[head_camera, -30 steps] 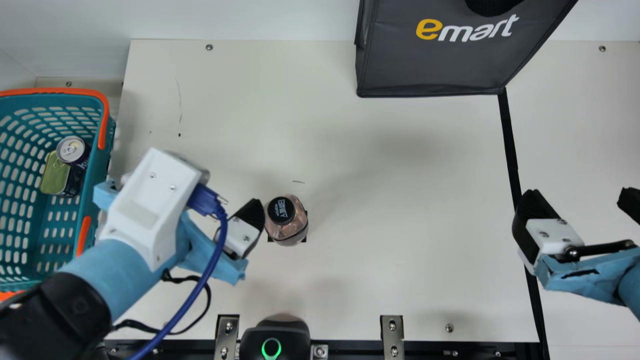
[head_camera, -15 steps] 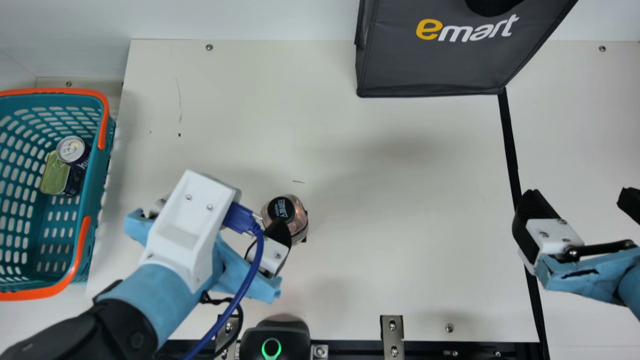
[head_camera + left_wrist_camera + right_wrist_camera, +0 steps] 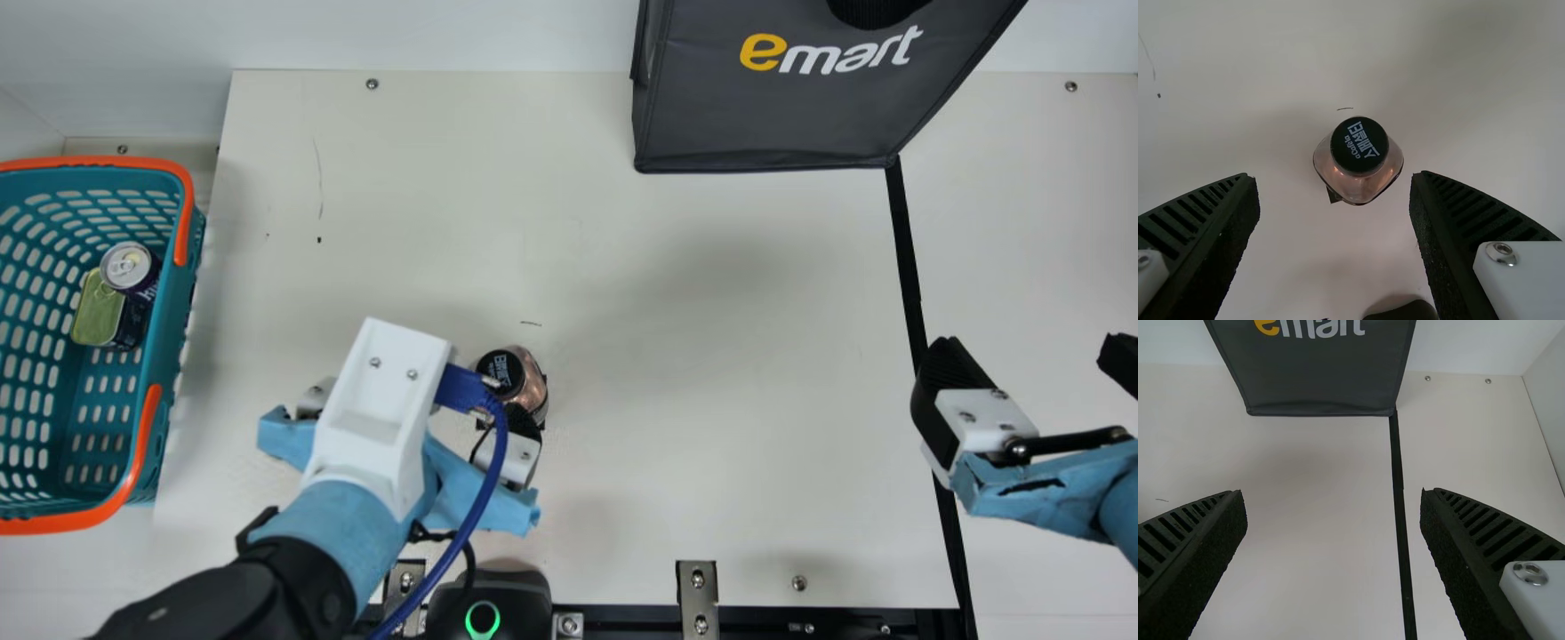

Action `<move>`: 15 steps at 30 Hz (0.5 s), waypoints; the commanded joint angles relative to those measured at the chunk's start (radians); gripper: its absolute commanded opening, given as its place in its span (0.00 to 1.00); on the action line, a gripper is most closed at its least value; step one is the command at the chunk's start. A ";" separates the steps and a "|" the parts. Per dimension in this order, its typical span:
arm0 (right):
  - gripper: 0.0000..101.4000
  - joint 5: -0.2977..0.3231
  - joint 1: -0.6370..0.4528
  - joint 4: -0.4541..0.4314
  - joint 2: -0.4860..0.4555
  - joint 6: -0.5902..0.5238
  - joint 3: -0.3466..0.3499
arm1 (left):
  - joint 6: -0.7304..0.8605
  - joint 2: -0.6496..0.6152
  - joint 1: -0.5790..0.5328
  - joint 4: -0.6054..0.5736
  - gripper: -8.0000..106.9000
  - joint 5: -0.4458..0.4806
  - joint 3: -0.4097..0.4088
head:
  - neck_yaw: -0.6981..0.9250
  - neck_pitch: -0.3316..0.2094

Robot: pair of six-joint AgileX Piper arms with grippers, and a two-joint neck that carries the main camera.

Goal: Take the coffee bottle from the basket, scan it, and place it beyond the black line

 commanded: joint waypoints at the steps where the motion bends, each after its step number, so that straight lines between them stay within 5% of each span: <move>1: 0.90 0.000 0.000 0.000 0.000 0.000 0.000 | -0.009 0.013 -0.001 -0.003 0.85 -0.001 -0.003 | 0.000 -0.017; 15: 0.90 0.001 0.000 0.000 0.000 0.000 0.000 | -0.033 0.102 0.052 -0.025 0.85 -0.059 0.014 | 0.000 -0.017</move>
